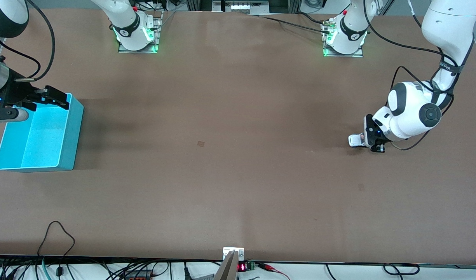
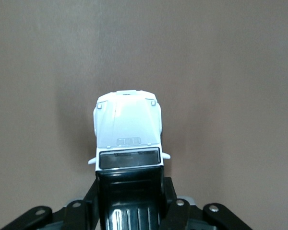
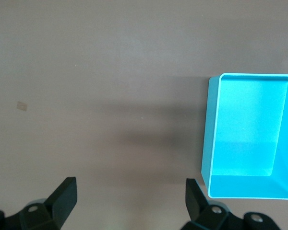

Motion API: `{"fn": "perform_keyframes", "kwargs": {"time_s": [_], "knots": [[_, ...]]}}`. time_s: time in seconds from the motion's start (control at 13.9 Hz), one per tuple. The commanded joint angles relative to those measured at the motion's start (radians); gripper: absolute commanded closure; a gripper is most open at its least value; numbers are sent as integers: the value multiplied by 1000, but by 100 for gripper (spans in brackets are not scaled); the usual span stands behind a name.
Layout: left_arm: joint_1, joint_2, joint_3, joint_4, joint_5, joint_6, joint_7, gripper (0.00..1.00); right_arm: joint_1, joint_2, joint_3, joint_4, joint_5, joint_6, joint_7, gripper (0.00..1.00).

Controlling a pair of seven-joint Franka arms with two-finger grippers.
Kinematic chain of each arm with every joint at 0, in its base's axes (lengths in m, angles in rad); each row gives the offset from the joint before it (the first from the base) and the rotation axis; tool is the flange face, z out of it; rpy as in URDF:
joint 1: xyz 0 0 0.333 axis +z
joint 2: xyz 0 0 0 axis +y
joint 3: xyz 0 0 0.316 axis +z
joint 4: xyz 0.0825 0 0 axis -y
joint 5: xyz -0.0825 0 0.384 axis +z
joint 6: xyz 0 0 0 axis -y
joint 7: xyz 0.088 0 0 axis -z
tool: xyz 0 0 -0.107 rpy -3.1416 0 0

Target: Wind and store white jeep toy

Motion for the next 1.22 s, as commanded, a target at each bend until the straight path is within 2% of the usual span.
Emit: {"fn": "perform_keyframes", "kwargs": {"time_s": [0.0,0.36,1.01,1.15], "knots": [[47,70,-6,-9,16,0,57,87,4,-5,-1,3,15,-10,4,0],[121,88,-6,11,16,0,114,87,4,-5,-1,3,15,-10,6,0],[194,110,-6,26,24,0,174,87,4,-5,-1,3,15,-10,6,0],[216,110,-6,33,68,0,174,87,2,-5,-1,3,15,-10,4,0]]}}
